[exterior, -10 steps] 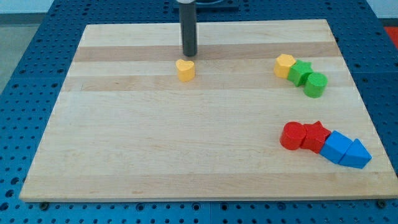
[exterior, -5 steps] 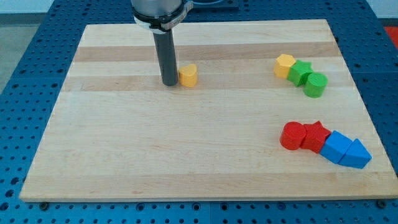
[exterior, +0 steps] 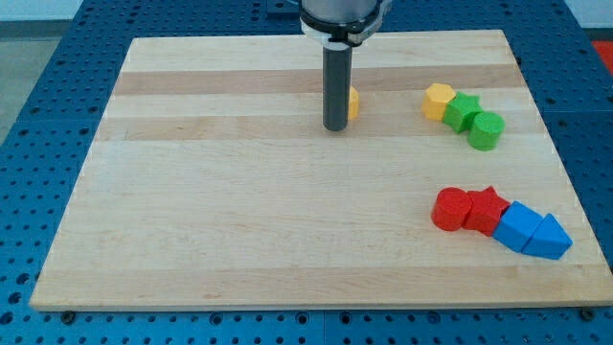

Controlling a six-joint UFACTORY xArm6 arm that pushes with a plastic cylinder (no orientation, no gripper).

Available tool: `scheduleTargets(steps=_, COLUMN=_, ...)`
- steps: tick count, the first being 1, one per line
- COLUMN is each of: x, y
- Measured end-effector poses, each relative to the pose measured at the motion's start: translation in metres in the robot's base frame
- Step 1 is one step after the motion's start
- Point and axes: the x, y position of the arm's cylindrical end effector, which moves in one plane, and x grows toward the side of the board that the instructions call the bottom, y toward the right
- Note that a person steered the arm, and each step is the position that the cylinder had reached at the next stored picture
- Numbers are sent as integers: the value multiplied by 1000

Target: Push the yellow heart below the yellow hexagon

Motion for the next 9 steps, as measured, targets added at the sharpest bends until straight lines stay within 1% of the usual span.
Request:
scheduleTargets(steps=1, x=0, y=-1)
scheduleTargets(steps=3, x=-32, y=-12)
scheduleTargets(steps=5, x=-33, y=-12)
scheduleTargets(steps=6, x=-53, y=-26)
scheduleTargets(steps=7, x=-70, y=-22)
scheduleTargets(steps=8, x=-70, y=1)
scheduleTargets(steps=9, x=-68, y=6)
